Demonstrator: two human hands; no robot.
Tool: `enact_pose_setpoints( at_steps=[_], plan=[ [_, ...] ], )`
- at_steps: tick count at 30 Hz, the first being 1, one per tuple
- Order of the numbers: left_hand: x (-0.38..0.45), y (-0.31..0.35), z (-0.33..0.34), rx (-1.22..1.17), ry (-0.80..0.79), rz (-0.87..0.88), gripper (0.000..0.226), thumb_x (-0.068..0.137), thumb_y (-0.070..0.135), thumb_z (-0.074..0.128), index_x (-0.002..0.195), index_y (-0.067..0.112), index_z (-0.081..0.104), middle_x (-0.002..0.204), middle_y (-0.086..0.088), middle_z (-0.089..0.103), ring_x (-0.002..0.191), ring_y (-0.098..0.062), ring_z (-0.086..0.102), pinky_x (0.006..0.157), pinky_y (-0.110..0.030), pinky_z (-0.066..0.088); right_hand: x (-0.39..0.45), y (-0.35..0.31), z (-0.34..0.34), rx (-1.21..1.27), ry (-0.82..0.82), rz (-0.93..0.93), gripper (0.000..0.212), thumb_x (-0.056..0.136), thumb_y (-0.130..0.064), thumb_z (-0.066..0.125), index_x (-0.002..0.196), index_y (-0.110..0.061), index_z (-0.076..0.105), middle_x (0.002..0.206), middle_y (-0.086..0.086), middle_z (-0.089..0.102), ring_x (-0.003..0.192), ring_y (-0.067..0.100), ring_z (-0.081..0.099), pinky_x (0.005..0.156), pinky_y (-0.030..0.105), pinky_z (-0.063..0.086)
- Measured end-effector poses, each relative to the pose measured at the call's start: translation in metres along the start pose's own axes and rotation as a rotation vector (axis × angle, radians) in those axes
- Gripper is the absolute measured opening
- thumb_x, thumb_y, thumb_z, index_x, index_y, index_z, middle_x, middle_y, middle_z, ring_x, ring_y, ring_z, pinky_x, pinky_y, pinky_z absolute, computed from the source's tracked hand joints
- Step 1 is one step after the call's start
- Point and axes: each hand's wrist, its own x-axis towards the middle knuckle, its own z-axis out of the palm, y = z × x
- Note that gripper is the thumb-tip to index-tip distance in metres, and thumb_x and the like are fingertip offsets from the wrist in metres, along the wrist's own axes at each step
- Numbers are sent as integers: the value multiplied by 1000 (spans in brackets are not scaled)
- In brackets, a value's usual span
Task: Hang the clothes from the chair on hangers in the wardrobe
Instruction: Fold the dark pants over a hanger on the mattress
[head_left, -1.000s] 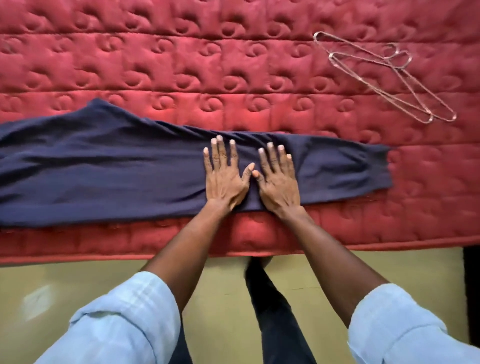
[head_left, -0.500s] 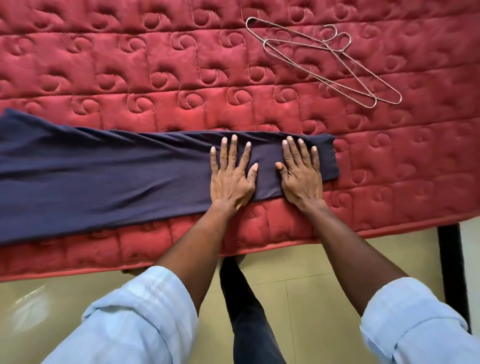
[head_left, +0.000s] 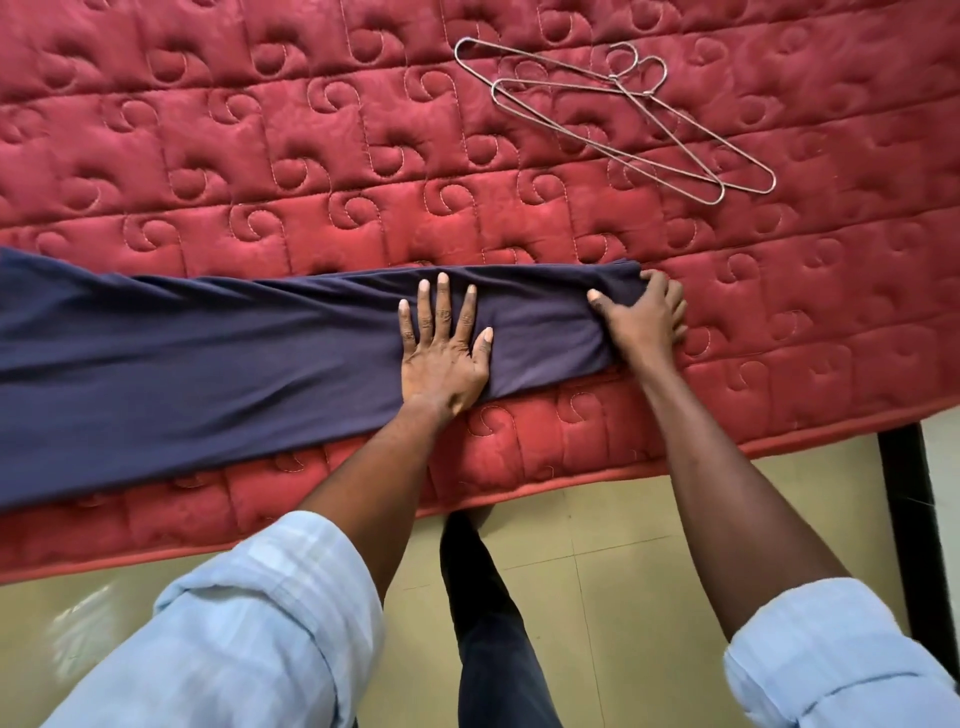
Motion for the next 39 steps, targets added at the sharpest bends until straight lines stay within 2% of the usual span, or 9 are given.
enact_pose_setpoints(
  at_steps=[7, 14, 16, 19, 24, 28, 30, 34, 39],
  plan=[
    [2, -1, -7, -37, -78, 5, 65, 101, 54, 20, 157, 29, -3, 163, -9, -19, 149, -28, -22, 117, -53, -17, 37, 7, -14, 156, -300, 186, 68, 19, -56, 81, 73, -18, 63, 108, 4, 64, 101, 23, 61, 91, 45, 53],
    [2, -15, -29, -224, -124, 78, 74, 96, 60, 39, 157, 31, 11, 165, -4, -11, 150, -21, -16, 119, -44, -17, -23, -33, -67, 374, -370, 69, 28, 64, -6, 79, 90, -12, 71, 83, 5, 68, 70, 17, 60, 61, 28, 47],
    [0, -19, -43, -408, -38, 56, 64, 90, 48, 56, 147, 20, 44, 161, -12, 22, 150, -26, 16, 122, -42, 7, -45, -48, -80, 352, -353, 20, 28, 65, -8, 79, 91, -13, 71, 81, 2, 67, 70, 16, 59, 62, 27, 45],
    [-16, -25, -83, -946, 70, -124, 25, 91, 28, 63, 99, 8, 74, 102, -8, 73, 95, -17, 65, 90, -34, 51, -81, -86, -94, 367, -307, -33, 31, 63, -12, 80, 92, -12, 70, 86, 3, 70, 77, 19, 64, 69, 30, 49],
    [-55, -70, -172, -1760, -182, -345, 53, 104, 35, 40, 74, 7, 73, 64, -3, 72, 56, -12, 67, 59, -24, 54, -196, -202, -77, 282, -217, -252, 25, 73, -20, 70, 97, -13, 67, 98, 11, 71, 92, 30, 66, 72, 36, 48],
    [-87, -178, -201, -2003, -142, -432, 60, 92, 64, 45, 88, 10, 73, 92, -12, 67, 81, -22, 64, 80, -34, 51, -300, -276, -16, 172, -259, -445, 26, 81, -34, 63, 101, -18, 63, 108, 10, 66, 109, 32, 57, 89, 41, 42],
    [-107, -236, -203, -2021, -132, -451, 68, 82, 71, 55, 106, 7, 66, 106, -19, 62, 96, -30, 61, 91, -42, 48, -339, -300, 19, 109, -396, -475, 29, 84, -43, 61, 102, -22, 62, 112, 6, 63, 116, 29, 53, 95, 41, 38],
    [-147, -324, -210, -1770, -223, -455, 34, 83, 49, 65, 84, 16, 74, 77, -4, 72, 62, -16, 66, 54, -25, 52, -396, -322, 87, 126, -691, -528, 14, 91, -29, 54, 99, -21, 63, 106, 4, 69, 107, 25, 60, 92, 39, 43],
    [-152, -421, -181, -1218, -219, -461, 21, 81, 2, 69, 80, 21, 77, 81, 1, 72, 75, -12, 62, 75, -31, 51, -429, -341, 162, 181, -773, -475, 28, 89, -5, 50, 100, -18, 73, 101, 4, 72, 90, 19, 64, 81, 30, 49]
  ],
)
